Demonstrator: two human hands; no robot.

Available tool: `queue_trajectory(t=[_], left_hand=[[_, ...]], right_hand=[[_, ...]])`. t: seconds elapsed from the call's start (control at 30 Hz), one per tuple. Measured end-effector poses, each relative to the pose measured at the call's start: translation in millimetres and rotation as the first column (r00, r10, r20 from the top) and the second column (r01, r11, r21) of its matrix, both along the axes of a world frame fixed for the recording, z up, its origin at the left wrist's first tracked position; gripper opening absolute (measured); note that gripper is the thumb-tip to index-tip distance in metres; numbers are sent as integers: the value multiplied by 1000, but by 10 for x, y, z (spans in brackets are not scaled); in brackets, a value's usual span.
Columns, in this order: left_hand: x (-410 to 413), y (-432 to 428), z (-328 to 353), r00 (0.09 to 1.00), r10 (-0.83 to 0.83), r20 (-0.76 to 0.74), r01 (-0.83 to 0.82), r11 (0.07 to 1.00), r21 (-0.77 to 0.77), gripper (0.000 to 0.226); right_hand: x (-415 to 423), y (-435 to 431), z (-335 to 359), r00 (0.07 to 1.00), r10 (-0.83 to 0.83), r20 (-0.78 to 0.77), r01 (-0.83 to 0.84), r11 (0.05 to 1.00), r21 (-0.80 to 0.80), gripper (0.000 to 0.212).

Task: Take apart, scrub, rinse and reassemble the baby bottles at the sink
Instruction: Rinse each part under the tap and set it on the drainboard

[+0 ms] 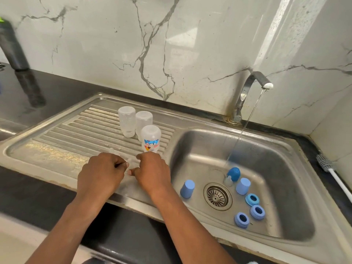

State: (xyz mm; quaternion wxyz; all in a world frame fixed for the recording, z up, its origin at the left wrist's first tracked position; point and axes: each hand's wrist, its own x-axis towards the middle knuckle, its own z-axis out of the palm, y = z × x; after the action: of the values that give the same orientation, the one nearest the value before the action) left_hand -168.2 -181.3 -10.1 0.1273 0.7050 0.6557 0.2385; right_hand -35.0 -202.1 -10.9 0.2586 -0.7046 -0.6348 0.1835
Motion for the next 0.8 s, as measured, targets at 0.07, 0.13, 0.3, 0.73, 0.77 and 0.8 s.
queue_trajectory(t=[0.07,0.13,0.3,0.73,0.77,0.8], left_hand=[[97,-80,85,992,-111,64,109,994,29,12],[281,-164,163,961,-250,117,243,967,71,8],[1032,-184,171,861,-508,35,506,861,54,13],[2655,257,-542,719,-681,-143,627,723,-289,18],[2689,293,-593,726,-674,-137,618,727,-299,18],[2723,335,-629,735,-666,-132,608,732,-308,18]], right_hand=[[167,-68,30,998,-46,-37,47,999,17,41],[453,-108,54,994,-92,-58,92,996,-4,38],[1439,-232,87,981,-194,-8,191,972,-134,16],[2913,-52,-774,843,-356,405,495,808,-319,28],[2934,-19,-859,842,-349,411,490,813,-315,28],[2946,24,-926,844,-340,415,484,817,-313,29]])
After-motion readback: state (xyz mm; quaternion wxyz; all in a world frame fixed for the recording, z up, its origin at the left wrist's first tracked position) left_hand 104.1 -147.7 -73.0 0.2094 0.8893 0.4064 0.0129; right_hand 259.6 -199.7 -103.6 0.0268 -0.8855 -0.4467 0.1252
